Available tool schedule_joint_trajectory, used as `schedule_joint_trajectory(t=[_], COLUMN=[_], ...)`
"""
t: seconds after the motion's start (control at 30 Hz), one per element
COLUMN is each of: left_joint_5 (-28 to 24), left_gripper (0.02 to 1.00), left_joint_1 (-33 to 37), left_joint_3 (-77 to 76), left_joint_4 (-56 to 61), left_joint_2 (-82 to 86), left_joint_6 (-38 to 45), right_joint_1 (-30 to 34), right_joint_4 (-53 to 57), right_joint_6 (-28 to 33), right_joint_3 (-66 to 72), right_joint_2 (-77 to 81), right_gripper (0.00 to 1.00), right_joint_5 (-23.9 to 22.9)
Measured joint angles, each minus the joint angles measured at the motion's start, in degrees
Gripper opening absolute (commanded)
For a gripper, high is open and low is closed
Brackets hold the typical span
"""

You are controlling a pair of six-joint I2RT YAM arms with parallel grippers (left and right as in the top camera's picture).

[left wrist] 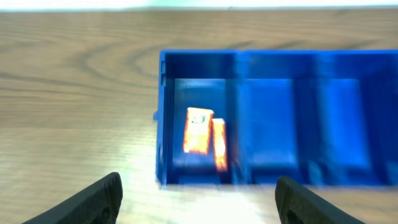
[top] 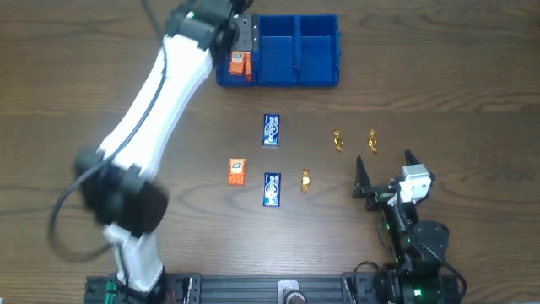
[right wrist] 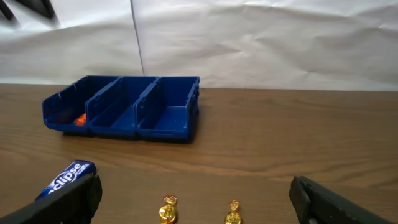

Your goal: Sort Candies Into Trays

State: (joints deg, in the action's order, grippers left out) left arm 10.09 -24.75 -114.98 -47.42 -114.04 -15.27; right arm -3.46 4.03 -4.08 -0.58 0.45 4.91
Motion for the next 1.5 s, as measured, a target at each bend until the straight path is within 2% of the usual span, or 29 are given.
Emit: schedule_joint_trajectory(t=[0.2, 0.23, 0.37, 0.47, 0.63, 1.5], left_joint_5=[2.89, 3.17, 1.79, 0.61, -0.87, -4.17], left_gripper=[0.792, 0.787, 0.785, 0.783, 0.77, 0.741], left_joint_1=[-9.4, -10.95, -12.09, -13.73, -16.55, -16.06], left_joint_3=[22.84, 30.27, 48.98, 55.06, 60.02, 63.12], left_joint_4=[4.63, 4.94, 6.97, 13.33, 16.02, 16.48], left_joint_2=[25.77, 29.42, 27.71, 27.08, 25.35, 18.73], left_joint_6=[-4.79, -7.08, -12.61, -14.67, -17.4, -22.67], right_joint_1=[0.0, 0.0, 0.0, 0.0, 0.0, 0.0], right_joint_4=[-0.02, 0.0, -0.02, -0.02, -0.02, -0.02], right_joint_6=[0.0, 0.0, 0.0, 0.0, 0.0, 0.0], right_joint_3=[0.0, 0.0, 0.0, 0.0, 0.0, 0.0], right_joint_2=[0.02, 0.02, 0.02, 0.02, 0.02, 0.02], right_gripper=[0.998, 0.998, 0.998, 0.998, 0.998, 0.998], right_joint_5=[0.0, -0.02, 0.0, 0.0, -0.02, 0.0])
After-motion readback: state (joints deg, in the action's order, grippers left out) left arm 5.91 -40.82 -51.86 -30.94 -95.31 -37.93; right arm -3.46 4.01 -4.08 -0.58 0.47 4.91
